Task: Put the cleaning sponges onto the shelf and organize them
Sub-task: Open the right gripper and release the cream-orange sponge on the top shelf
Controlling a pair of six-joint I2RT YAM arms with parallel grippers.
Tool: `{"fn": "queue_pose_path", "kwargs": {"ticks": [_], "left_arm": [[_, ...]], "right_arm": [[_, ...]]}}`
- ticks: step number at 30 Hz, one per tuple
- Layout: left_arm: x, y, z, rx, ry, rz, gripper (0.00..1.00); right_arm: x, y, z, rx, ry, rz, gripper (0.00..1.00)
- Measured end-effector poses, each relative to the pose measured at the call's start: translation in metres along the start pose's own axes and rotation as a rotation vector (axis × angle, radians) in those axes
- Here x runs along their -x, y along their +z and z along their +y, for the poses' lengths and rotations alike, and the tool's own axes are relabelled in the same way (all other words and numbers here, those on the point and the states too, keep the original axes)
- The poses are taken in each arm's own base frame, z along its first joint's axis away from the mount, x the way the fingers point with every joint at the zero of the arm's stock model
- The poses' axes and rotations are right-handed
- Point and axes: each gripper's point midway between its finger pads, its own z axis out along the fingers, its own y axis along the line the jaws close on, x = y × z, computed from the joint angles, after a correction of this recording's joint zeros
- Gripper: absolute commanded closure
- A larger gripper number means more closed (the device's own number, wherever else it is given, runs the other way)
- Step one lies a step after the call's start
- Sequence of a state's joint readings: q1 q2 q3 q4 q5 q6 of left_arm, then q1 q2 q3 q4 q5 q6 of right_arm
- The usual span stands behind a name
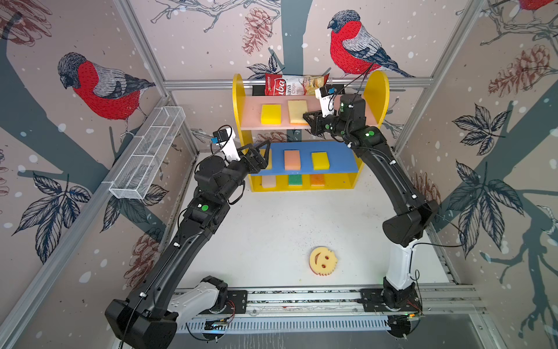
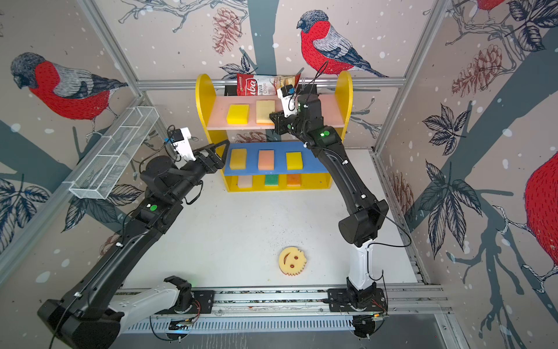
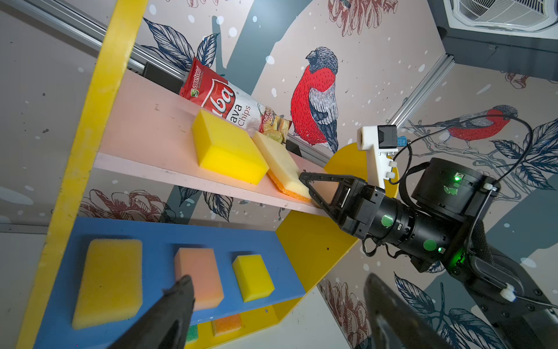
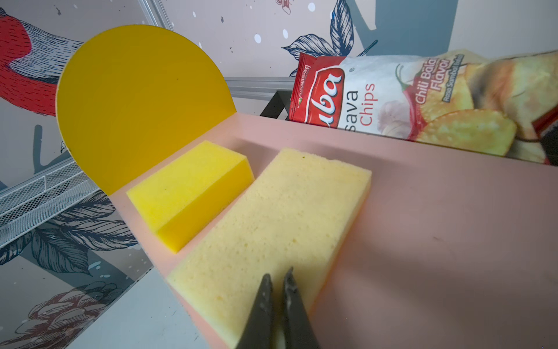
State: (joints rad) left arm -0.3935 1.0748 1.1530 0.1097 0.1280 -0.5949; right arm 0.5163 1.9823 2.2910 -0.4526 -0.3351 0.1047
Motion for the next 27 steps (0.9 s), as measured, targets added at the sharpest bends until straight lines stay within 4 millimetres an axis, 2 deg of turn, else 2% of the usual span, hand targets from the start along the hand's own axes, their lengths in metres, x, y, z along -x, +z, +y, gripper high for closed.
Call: {"fn": "queue_pose_path", "kwargs": {"ticks": [10,22,27], "left_arm": [[-0.001,0.000,0.001,0.002,-0.001,0.001,0.13],[0.000,-0.001,0.000,0.001,-0.001,-0.001,0.13],[0.000,-0.001,0.000,0.001,-0.004,0.000,0.13]], "right_arm": [[0.000,-0.006,0.003,0.012,0.000,-0.001,0.86],[0.000,-0.028,-0.003,-0.009,0.037,0.004,0.83],[0.000,-0.031,-0.004,-0.008,0.046,0.004,0.82]]}}
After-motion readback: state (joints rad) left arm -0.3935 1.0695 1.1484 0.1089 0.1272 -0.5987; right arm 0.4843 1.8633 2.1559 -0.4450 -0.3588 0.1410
